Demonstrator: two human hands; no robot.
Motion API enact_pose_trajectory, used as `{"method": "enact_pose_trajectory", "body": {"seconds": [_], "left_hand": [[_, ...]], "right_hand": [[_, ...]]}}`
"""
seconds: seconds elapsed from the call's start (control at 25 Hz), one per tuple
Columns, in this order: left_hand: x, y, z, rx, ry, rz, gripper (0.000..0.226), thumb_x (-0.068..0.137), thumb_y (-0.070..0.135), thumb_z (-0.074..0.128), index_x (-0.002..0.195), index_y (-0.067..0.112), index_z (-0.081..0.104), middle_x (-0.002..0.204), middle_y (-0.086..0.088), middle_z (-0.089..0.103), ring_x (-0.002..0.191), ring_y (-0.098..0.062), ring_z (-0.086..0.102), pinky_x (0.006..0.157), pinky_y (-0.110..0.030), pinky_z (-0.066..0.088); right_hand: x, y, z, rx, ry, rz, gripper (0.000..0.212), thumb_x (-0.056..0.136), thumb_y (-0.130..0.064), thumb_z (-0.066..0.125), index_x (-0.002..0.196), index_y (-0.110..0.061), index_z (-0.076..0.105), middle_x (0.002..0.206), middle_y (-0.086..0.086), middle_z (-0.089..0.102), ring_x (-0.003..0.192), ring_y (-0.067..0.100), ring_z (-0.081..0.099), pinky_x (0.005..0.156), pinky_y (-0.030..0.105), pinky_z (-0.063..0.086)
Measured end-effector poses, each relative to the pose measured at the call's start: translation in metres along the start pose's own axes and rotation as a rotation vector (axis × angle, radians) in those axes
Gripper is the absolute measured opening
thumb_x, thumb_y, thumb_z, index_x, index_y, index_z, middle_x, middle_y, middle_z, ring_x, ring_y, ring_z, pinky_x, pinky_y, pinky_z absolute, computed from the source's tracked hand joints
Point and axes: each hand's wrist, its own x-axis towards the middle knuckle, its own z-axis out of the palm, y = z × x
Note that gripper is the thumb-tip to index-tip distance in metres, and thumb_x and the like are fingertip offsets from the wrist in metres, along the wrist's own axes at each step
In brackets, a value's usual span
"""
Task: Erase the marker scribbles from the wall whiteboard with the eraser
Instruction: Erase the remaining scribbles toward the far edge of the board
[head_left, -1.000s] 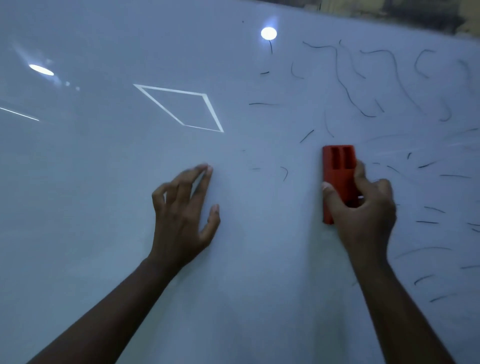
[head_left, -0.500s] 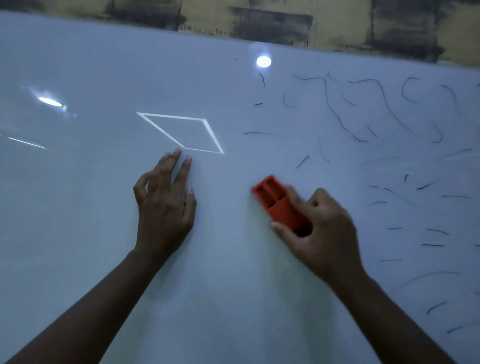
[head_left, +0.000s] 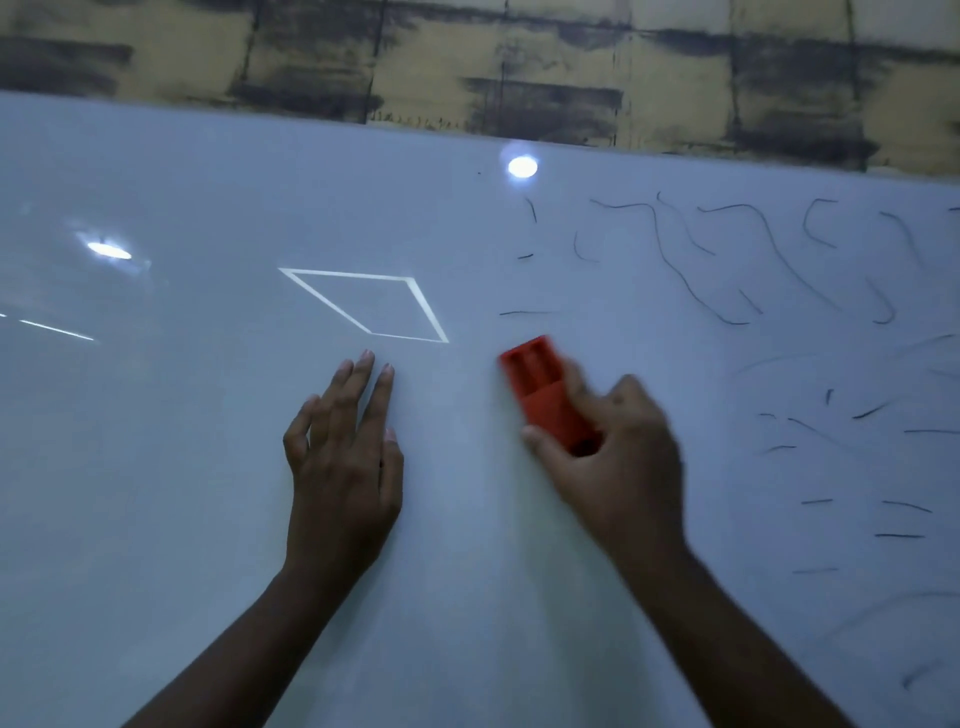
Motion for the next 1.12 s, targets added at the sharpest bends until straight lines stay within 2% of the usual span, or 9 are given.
{"method": "enact_pose_trajectory", "body": {"seconds": [0.16, 0.32, 0.44, 0.56, 0.64, 0.72, 0.84, 1.0, 1.12], "left_hand": [[0.001, 0.001, -0.005, -0.06, -0.032, -0.036, 0.059, 0.1, 0.02, 0.039, 0.155, 0.002, 0.05, 0.165, -0.019, 0.043, 0.154, -0.035, 0.038, 0.12, -0.057, 0.029], [0.04, 0.006, -0.01, -0.066, -0.034, -0.088, 0.055, 0.091, 0.018, 0.045, 0.141, 0.006, 0.062, 0.145, -0.016, 0.056, 0.135, -0.038, 0.052, 0.104, -0.054, 0.038], [0.079, 0.009, -0.007, -0.062, -0.02, -0.077, 0.055, 0.087, 0.012, 0.051, 0.14, 0.006, 0.063, 0.145, -0.015, 0.057, 0.135, -0.038, 0.054, 0.103, -0.052, 0.038], [0.096, 0.003, -0.001, 0.016, 0.002, -0.024, 0.06, 0.09, 0.013, 0.05, 0.149, 0.007, 0.057, 0.159, -0.016, 0.049, 0.146, -0.036, 0.048, 0.109, -0.054, 0.035], [0.105, -0.009, 0.003, 0.095, 0.027, 0.074, 0.064, 0.093, 0.016, 0.047, 0.155, 0.006, 0.05, 0.167, -0.018, 0.039, 0.153, -0.035, 0.042, 0.114, -0.056, 0.033], [0.119, -0.021, 0.005, 0.123, 0.03, 0.145, 0.067, 0.094, 0.022, 0.041, 0.159, 0.005, 0.044, 0.172, -0.018, 0.032, 0.158, -0.034, 0.035, 0.119, -0.058, 0.031], [0.133, -0.029, 0.008, 0.102, -0.007, 0.11, 0.07, 0.098, 0.029, 0.034, 0.164, 0.006, 0.037, 0.174, -0.016, 0.026, 0.162, -0.032, 0.027, 0.127, -0.058, 0.026], [0.131, -0.029, 0.013, 0.108, -0.041, 0.107, 0.069, 0.102, 0.033, 0.027, 0.166, 0.009, 0.032, 0.175, -0.013, 0.023, 0.163, -0.028, 0.021, 0.13, -0.058, 0.021], [0.13, -0.031, 0.016, 0.096, -0.035, 0.107, 0.068, 0.103, 0.033, 0.029, 0.167, 0.009, 0.032, 0.176, -0.012, 0.022, 0.164, -0.027, 0.021, 0.13, -0.058, 0.022]], "right_hand": [[-0.037, -0.03, 0.025, -0.153, -0.118, -0.283, 0.077, 0.077, -0.064, 0.067, 0.145, -0.032, 0.053, 0.092, -0.003, 0.05, 0.081, 0.017, 0.051, 0.067, 0.034, 0.053], [-0.014, -0.019, 0.017, -0.23, -0.073, -0.338, 0.074, 0.078, -0.067, 0.064, 0.142, -0.031, 0.058, 0.089, -0.005, 0.048, 0.075, 0.015, 0.048, 0.066, 0.034, 0.049], [0.031, -0.013, 0.004, -0.226, -0.042, -0.285, 0.072, 0.079, -0.066, 0.063, 0.143, -0.033, 0.057, 0.091, -0.004, 0.048, 0.08, 0.021, 0.053, 0.071, 0.037, 0.049], [0.078, 0.003, -0.019, -0.192, 0.012, -0.134, 0.07, 0.081, -0.064, 0.069, 0.144, -0.037, 0.056, 0.091, -0.001, 0.05, 0.084, 0.025, 0.058, 0.074, 0.039, 0.052], [0.097, 0.03, -0.039, -0.154, 0.09, 0.01, 0.07, 0.082, -0.061, 0.073, 0.144, -0.033, 0.058, 0.089, 0.002, 0.05, 0.081, 0.025, 0.058, 0.068, 0.037, 0.05], [0.103, 0.059, -0.056, -0.113, 0.187, 0.116, 0.07, 0.082, -0.058, 0.075, 0.143, -0.024, 0.061, 0.084, 0.002, 0.047, 0.073, 0.022, 0.054, 0.06, 0.031, 0.04], [0.1, 0.075, -0.059, -0.078, 0.27, 0.176, 0.071, 0.084, -0.053, 0.077, 0.143, -0.018, 0.06, 0.08, 0.001, 0.045, 0.068, 0.02, 0.051, 0.056, 0.025, 0.034], [0.113, 0.052, -0.035, -0.079, 0.299, 0.214, 0.069, 0.085, -0.05, 0.076, 0.141, -0.012, 0.062, 0.086, 0.008, 0.049, 0.076, 0.029, 0.056, 0.066, 0.034, 0.047], [0.131, 0.002, -0.007, -0.08, 0.262, 0.151, 0.066, 0.085, -0.052, 0.073, 0.141, -0.019, 0.062, 0.093, 0.008, 0.047, 0.091, 0.034, 0.058, 0.073, 0.038, 0.048]]}}
